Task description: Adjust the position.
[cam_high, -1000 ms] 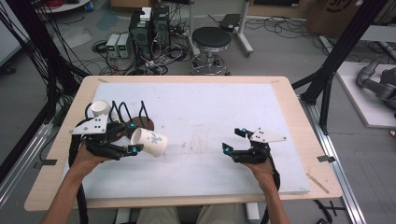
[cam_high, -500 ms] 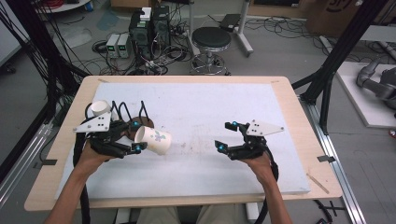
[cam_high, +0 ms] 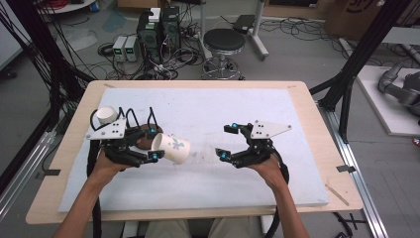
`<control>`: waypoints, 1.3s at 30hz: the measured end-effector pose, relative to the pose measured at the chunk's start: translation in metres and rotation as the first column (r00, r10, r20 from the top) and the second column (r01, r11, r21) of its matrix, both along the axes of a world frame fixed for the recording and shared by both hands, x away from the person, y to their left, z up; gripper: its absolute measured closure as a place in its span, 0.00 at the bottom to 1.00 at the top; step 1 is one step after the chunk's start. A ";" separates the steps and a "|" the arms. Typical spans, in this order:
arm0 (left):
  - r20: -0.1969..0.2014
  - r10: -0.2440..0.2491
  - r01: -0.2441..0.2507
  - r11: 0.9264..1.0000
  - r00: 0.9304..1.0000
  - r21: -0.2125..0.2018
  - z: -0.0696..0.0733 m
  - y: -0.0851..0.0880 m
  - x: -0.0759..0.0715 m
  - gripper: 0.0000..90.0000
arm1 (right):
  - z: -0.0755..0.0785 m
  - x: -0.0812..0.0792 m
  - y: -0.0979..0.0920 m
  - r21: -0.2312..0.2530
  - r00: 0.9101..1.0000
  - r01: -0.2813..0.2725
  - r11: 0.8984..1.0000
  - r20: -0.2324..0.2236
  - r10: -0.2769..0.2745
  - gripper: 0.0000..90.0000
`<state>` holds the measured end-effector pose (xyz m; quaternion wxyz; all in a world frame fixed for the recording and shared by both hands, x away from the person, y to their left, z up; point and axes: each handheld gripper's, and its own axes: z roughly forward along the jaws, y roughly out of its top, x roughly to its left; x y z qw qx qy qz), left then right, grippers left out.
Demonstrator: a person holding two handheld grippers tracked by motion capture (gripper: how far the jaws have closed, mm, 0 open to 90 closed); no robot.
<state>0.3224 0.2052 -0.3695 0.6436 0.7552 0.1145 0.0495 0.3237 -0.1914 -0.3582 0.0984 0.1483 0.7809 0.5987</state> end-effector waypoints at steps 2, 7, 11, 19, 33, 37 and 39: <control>0.001 -0.009 0.009 1.000 1.000 0.001 0.001 -0.004 0.000 0.39 | 0.001 0.000 0.004 0.005 1.000 -0.015 1.000 0.003 0.015 0.20; 0.000 -0.023 0.023 1.000 1.000 0.000 0.000 -0.014 0.000 0.39 | 0.005 0.003 0.014 0.019 0.998 -0.070 0.997 0.008 0.070 0.20; -0.002 -0.028 0.028 1.000 1.000 0.000 -0.001 -0.019 0.001 0.39 | 0.009 0.005 0.022 0.027 0.993 -0.115 0.993 0.010 0.115 0.20; 0.001 -0.029 0.029 0.999 1.000 -0.020 0.000 -0.021 0.001 0.39 | 0.012 0.014 0.035 0.035 0.981 -0.196 0.980 -0.001 0.196 0.20; -0.002 -0.047 0.047 0.998 0.999 -0.033 0.000 -0.027 0.000 0.39 | 0.014 0.025 0.055 0.049 0.951 -0.308 0.950 -0.007 0.308 0.20; -0.001 -0.054 0.054 0.998 0.999 -0.029 0.001 -0.029 0.000 0.39 | 0.013 0.025 0.059 0.054 0.948 -0.319 0.946 -0.006 0.320 0.20; 0.001 -0.061 0.061 0.998 0.998 -0.031 0.001 -0.030 0.000 0.39 | 0.012 0.025 0.062 0.051 0.946 -0.323 0.945 -0.009 0.324 0.20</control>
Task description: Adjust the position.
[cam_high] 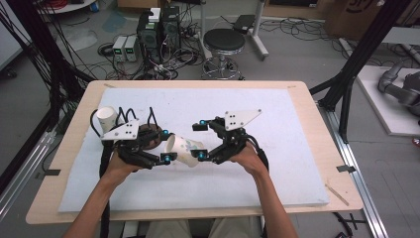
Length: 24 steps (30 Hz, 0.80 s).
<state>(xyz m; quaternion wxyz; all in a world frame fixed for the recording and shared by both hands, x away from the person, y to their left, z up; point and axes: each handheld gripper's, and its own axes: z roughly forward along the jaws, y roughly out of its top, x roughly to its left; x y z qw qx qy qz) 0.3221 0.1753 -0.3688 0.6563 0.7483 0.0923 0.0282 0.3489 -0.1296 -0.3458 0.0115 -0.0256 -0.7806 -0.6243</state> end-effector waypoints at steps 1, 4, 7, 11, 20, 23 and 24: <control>0.000 -0.001 0.001 1.000 1.000 -0.001 0.000 0.000 0.000 0.39 | -0.001 0.000 0.001 0.000 1.000 -0.003 1.000 -0.004 0.003 0.20; 0.000 -0.003 0.003 1.000 1.000 -0.003 0.000 -0.001 -0.001 0.39 | -0.002 0.000 0.004 -0.007 1.000 -0.016 1.000 -0.008 0.016 0.20; 0.002 -0.006 0.006 1.000 1.000 -0.005 0.001 -0.002 -0.001 0.39 | -0.003 0.000 0.008 -0.013 1.000 -0.026 1.000 -0.016 0.026 0.20; 0.007 -0.009 0.009 1.000 1.000 -0.007 0.003 -0.002 -0.002 0.39 | -0.005 0.000 0.013 -0.025 0.999 -0.034 0.999 -0.019 0.034 0.20; 0.025 -0.016 0.017 1.000 1.000 -0.019 0.009 -0.002 -0.004 0.39 | -0.011 0.000 0.023 -0.053 0.999 -0.041 0.998 -0.033 0.039 0.21; 0.026 -0.012 0.013 1.000 1.000 -0.026 0.009 -0.002 -0.004 0.39 | -0.012 0.000 0.025 -0.056 0.998 -0.046 0.997 -0.036 0.044 0.21; 0.025 -0.012 0.013 1.000 1.000 -0.027 0.010 -0.001 -0.004 0.39 | -0.013 0.000 0.025 -0.057 0.998 -0.045 0.997 -0.037 0.043 0.21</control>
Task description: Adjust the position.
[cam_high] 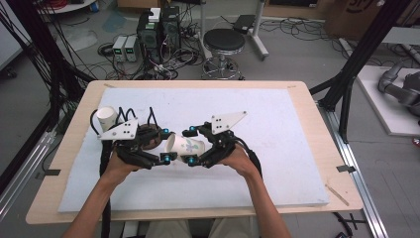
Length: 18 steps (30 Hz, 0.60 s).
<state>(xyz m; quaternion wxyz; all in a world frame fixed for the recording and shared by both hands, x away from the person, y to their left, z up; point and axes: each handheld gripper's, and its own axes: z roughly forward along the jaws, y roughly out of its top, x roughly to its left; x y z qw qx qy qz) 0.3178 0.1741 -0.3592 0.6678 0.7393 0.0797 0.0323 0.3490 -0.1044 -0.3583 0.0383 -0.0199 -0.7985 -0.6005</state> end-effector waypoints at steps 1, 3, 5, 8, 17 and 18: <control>-0.002 -0.001 0.001 1.000 1.000 -0.003 0.000 0.000 0.000 0.39 | 0.000 0.000 0.000 -0.001 1.000 -0.006 1.000 -0.001 0.006 0.21; 0.000 -0.002 0.002 1.000 1.000 -0.005 0.001 0.000 0.000 0.39 | -0.001 -0.001 0.002 -0.004 1.000 -0.008 1.000 -0.003 0.008 0.21; 0.000 -0.003 0.003 1.000 1.000 -0.007 0.001 0.000 0.000 0.39 | -0.002 -0.001 0.002 -0.006 1.000 -0.010 1.000 -0.012 0.010 0.21; 0.001 -0.004 0.004 1.000 1.000 -0.010 0.001 -0.001 0.000 0.39 | -0.004 0.000 0.004 -0.013 1.000 -0.011 1.000 -0.015 0.011 0.21; 0.004 -0.007 0.007 1.000 1.000 -0.015 0.003 0.002 0.000 0.39 | -0.005 0.000 0.004 -0.023 1.000 -0.023 0.999 -0.022 0.023 0.25; 0.005 -0.005 0.005 1.000 1.000 -0.015 0.004 0.002 0.000 0.39 | -0.005 0.000 0.005 -0.025 1.000 -0.024 0.999 -0.021 0.024 0.25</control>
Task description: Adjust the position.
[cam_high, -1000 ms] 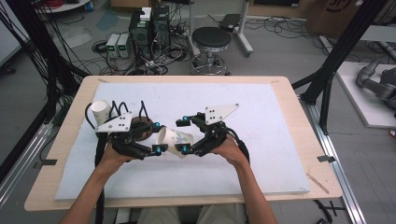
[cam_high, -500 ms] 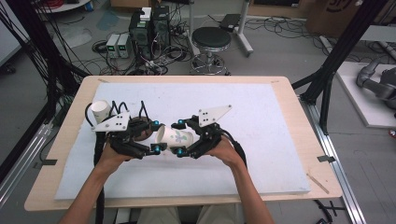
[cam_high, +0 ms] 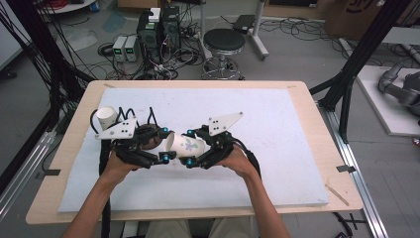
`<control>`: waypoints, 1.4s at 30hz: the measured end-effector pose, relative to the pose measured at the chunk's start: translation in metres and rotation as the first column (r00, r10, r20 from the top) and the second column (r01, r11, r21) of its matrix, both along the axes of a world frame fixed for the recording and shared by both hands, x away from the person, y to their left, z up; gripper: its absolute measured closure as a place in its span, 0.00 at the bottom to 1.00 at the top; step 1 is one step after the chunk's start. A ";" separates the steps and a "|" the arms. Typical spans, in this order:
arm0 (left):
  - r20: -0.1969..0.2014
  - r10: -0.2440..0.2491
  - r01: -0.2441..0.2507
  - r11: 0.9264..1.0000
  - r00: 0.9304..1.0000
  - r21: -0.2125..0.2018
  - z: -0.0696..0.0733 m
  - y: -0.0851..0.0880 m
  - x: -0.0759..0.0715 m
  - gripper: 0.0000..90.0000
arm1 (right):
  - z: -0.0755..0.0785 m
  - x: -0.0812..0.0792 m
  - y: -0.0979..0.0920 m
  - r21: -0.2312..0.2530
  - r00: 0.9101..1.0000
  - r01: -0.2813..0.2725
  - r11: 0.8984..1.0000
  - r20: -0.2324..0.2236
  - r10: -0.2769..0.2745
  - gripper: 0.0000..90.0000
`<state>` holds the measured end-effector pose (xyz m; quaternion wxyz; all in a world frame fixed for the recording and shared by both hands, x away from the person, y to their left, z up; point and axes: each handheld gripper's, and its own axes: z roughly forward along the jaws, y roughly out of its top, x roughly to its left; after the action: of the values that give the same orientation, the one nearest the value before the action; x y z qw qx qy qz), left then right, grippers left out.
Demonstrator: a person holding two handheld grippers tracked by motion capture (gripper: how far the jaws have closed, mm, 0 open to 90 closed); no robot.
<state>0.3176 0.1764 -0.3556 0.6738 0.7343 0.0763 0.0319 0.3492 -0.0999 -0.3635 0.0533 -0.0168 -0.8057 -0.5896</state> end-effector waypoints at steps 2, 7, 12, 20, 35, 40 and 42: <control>0.000 0.001 -0.001 1.000 1.000 -0.005 0.001 0.001 0.000 0.39 | -0.001 0.000 0.000 -0.006 1.000 -0.005 1.000 -0.004 0.005 0.25; -0.003 0.001 -0.001 1.000 1.000 -0.002 0.000 0.003 0.000 0.39 | -0.001 0.000 0.001 -0.005 1.000 -0.010 1.000 0.000 0.010 0.28; -0.005 -0.002 0.002 1.000 1.000 0.001 0.000 0.003 0.001 0.39 | -0.001 0.000 0.000 -0.013 1.000 -0.007 1.000 -0.005 0.007 0.31; -0.005 -0.008 0.008 1.000 1.000 -0.001 0.000 0.004 0.001 0.39 | 0.000 0.000 0.000 -0.011 1.000 -0.007 1.000 0.007 0.007 0.34; -0.008 0.041 -0.041 0.999 0.999 0.003 -0.004 0.002 0.003 0.07 | 0.002 -0.001 -0.004 -0.017 1.000 0.011 1.000 0.014 -0.011 0.35; -0.003 0.051 -0.051 0.999 0.999 0.018 -0.003 0.002 0.001 0.07 | 0.002 -0.001 -0.006 -0.023 1.000 0.025 0.999 0.016 -0.025 0.34; -0.001 0.066 -0.066 0.997 0.998 0.037 -0.003 0.003 0.001 0.07 | 0.003 -0.001 -0.008 -0.029 0.999 0.035 0.999 0.022 -0.034 0.34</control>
<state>0.3182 0.1796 -0.3590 0.6586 0.7437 0.1005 0.0547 0.3480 -0.1080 -0.3603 0.0341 -0.0252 -0.8144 -0.5787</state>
